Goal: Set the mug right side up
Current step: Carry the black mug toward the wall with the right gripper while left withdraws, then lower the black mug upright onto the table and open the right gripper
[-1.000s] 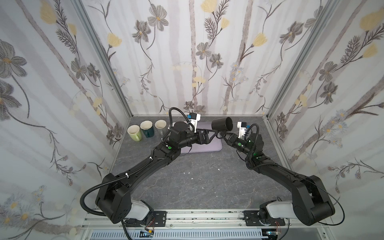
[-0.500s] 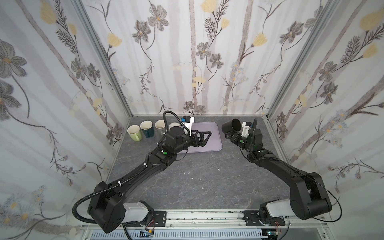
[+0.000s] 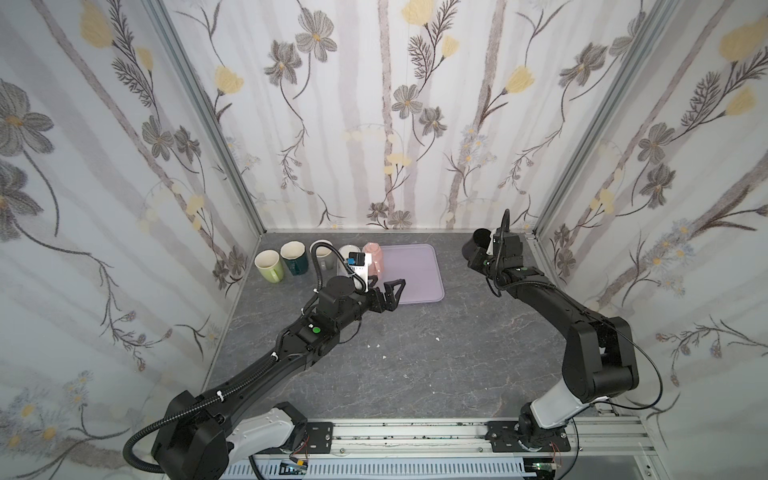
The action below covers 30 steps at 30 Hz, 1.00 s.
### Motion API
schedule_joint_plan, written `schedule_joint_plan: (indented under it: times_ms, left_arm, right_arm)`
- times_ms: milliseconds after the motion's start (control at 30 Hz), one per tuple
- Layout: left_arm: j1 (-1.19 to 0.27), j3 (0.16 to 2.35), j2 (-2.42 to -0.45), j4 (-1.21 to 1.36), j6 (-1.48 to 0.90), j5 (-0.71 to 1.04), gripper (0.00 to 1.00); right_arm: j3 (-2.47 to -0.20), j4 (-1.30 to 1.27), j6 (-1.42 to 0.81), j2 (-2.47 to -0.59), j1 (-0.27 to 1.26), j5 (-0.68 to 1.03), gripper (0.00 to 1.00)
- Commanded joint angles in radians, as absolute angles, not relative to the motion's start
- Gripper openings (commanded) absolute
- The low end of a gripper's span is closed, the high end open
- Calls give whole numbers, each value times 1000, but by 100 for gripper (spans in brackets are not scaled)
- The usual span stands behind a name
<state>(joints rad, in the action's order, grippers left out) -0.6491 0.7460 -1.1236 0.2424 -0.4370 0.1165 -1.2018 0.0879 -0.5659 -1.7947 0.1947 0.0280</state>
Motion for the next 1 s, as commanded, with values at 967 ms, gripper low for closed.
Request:
schedule_joint_plan:
  times_ms: [967]
  left_arm:
    - [-650,561,-987,325,-431,-34,100]
  right_arm:
    - [-1701,286,-487,-2261,153,-170,0]
